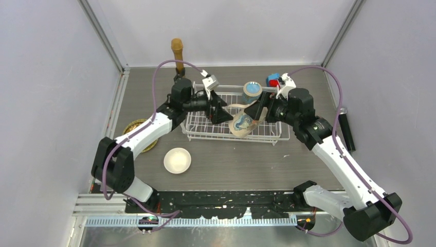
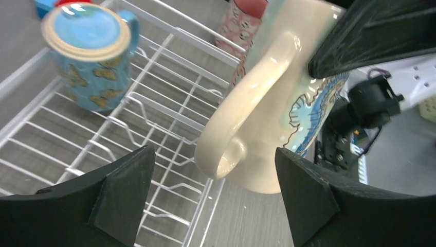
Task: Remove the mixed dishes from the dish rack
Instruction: Pick up the cup from the dish rack.
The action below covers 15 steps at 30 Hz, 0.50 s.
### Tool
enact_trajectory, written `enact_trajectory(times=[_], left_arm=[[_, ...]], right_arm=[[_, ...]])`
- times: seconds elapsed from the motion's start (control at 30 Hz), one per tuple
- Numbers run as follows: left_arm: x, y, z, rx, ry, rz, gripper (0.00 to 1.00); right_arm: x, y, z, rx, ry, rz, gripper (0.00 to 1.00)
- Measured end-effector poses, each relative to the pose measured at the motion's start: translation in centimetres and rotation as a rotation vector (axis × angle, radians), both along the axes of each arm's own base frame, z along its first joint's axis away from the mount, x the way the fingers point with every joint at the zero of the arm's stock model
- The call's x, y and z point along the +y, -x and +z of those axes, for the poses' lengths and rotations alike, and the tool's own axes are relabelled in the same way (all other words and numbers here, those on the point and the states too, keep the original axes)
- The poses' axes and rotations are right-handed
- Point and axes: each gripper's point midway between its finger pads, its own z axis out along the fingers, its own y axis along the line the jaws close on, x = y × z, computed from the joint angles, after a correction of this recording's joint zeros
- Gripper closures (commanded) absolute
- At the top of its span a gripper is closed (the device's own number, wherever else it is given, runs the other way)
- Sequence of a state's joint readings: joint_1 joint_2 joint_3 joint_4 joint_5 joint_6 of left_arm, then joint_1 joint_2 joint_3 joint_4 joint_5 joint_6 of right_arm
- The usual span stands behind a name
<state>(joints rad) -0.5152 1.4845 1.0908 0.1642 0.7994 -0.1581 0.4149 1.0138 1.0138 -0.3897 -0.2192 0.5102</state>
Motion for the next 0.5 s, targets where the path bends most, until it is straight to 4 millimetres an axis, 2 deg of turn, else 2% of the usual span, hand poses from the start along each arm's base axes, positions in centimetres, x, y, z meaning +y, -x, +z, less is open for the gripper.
enact_trajectory(times=[0.1, 0.23, 0.3, 0.37, 0.4, 0.43, 0.5], left_arm=[[-0.4, 0.6, -1.2, 0.044, -0.008, -0.072, 0.19], [-1.1, 1.0, -1.1, 0.070, 0.007, -0.145, 0.34], [-1.4, 1.2, -0.9, 0.091, 0.021, -0.174, 0.49], [-1.7, 1.5, -0.7, 0.117, 0.039, -0.205, 0.74], [-1.8, 1.7, -0.7, 0.132, 0.047, -0.217, 0.91], [-1.9, 1.5, -0.8, 0.140, 0.050, -0.211, 1.00], [-1.8, 2.0, -1.0, 0.149, 0.061, -0.263, 1.00]], right_arm=[[0.3, 0.1, 0.1, 0.001, -0.002, 0.023, 0.99], [0.6, 0.3, 0.3, -0.006, -0.004, 0.048, 1.00], [0.7, 0.4, 0.3, -0.006, -0.001, 0.057, 0.99], [0.7, 0.5, 0.3, -0.010, 0.004, 0.063, 0.99], [0.6, 0.5, 0.2, -0.010, 0.007, 0.064, 0.99], [0.6, 0.5, 0.1, -0.007, 0.007, 0.067, 0.99], [0.4, 0.1, 0.9, -0.012, -0.023, 0.035, 0.99]])
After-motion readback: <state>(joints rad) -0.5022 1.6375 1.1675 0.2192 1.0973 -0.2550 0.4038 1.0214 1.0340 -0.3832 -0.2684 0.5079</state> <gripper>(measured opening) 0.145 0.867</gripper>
